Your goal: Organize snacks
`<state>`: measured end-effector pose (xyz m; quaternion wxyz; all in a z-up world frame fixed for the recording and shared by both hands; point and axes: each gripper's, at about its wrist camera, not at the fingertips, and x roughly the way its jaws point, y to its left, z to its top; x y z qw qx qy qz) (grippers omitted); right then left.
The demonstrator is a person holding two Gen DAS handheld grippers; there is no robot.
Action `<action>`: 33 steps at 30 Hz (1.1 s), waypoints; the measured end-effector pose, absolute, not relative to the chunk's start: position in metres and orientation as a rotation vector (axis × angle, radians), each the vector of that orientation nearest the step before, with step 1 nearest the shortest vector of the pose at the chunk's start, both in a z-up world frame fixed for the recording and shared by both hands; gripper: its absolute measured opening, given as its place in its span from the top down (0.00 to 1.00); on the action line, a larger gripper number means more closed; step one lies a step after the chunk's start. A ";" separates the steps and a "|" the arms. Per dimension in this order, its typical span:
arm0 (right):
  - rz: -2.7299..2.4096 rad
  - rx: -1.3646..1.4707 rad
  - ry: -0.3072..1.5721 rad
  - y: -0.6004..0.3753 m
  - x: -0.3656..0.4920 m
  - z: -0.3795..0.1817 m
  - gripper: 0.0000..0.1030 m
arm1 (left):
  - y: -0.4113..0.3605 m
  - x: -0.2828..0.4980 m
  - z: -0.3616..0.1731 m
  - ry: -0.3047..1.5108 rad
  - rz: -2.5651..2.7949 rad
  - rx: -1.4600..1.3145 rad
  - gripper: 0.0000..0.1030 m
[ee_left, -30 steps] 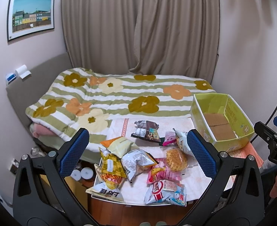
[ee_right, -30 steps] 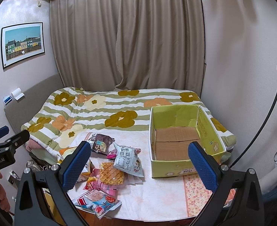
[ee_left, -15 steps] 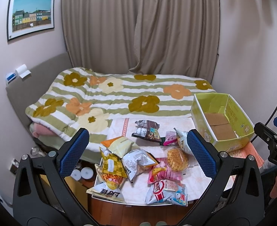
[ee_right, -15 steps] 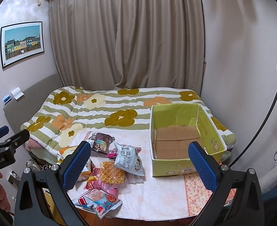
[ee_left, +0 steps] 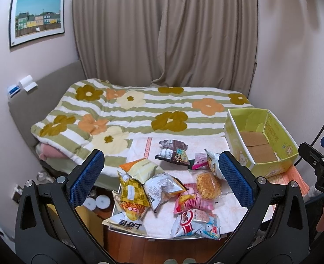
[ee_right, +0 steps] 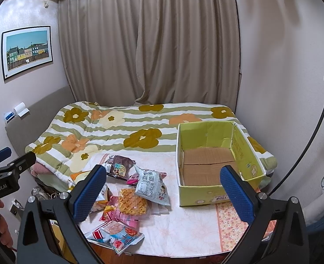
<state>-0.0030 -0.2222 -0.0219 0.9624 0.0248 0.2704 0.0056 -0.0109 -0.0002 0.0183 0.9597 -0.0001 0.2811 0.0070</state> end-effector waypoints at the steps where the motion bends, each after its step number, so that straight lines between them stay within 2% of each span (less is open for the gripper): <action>1: 0.012 0.050 0.547 -0.222 -0.003 -0.022 0.00 | 0.001 -0.012 0.018 0.569 0.015 0.000 0.00; 10: 0.019 0.046 0.547 -0.223 -0.003 -0.021 0.00 | -0.001 -0.017 0.014 0.577 0.012 -0.010 0.00; 16: 0.061 0.054 0.608 -0.230 0.012 -0.027 0.00 | 0.000 -0.005 0.001 0.670 0.023 -0.007 0.00; 23: 0.136 0.042 0.703 -0.224 0.041 -0.072 0.00 | 0.006 0.015 -0.044 0.770 0.010 0.016 0.00; 33: 0.147 0.018 0.817 -0.199 0.085 -0.125 0.00 | -0.001 0.077 -0.128 0.915 -0.180 0.310 0.00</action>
